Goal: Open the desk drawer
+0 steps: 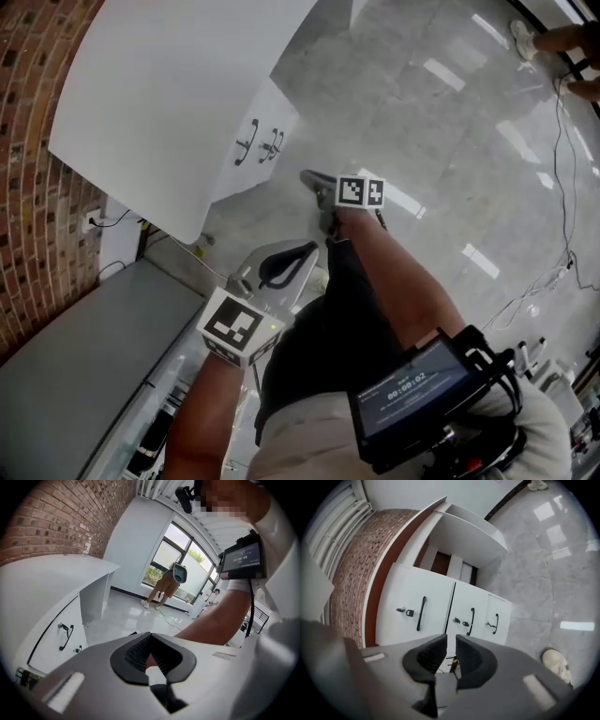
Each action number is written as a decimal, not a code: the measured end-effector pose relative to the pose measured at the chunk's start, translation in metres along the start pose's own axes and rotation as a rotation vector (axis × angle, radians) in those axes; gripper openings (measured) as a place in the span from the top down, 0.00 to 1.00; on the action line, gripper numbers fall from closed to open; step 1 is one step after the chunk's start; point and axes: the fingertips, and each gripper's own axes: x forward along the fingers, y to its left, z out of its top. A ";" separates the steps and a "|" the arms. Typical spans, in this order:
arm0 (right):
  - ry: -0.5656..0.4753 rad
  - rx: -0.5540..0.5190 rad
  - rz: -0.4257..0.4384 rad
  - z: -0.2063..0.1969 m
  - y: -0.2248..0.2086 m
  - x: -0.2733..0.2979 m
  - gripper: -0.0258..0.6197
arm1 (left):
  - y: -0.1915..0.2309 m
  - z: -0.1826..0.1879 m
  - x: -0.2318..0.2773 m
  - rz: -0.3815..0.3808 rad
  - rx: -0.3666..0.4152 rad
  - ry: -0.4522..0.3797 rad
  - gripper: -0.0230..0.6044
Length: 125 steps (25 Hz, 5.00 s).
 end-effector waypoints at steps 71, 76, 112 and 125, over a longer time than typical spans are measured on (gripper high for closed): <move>-0.016 0.197 0.044 0.018 -0.123 0.077 0.93 | 0.071 -0.027 0.051 -0.090 -0.079 -0.051 0.95; -0.020 0.178 0.040 0.020 -0.116 0.075 0.88 | 0.067 -0.023 0.047 -0.090 -0.075 -0.055 0.95; 0.018 -0.053 -0.055 0.001 0.024 -0.091 0.83 | -0.075 0.036 -0.046 -0.113 -0.029 -0.122 0.95; 0.192 -0.415 -0.072 -0.047 0.145 -0.161 0.96 | -0.144 0.064 -0.106 -0.140 -0.040 -0.136 0.95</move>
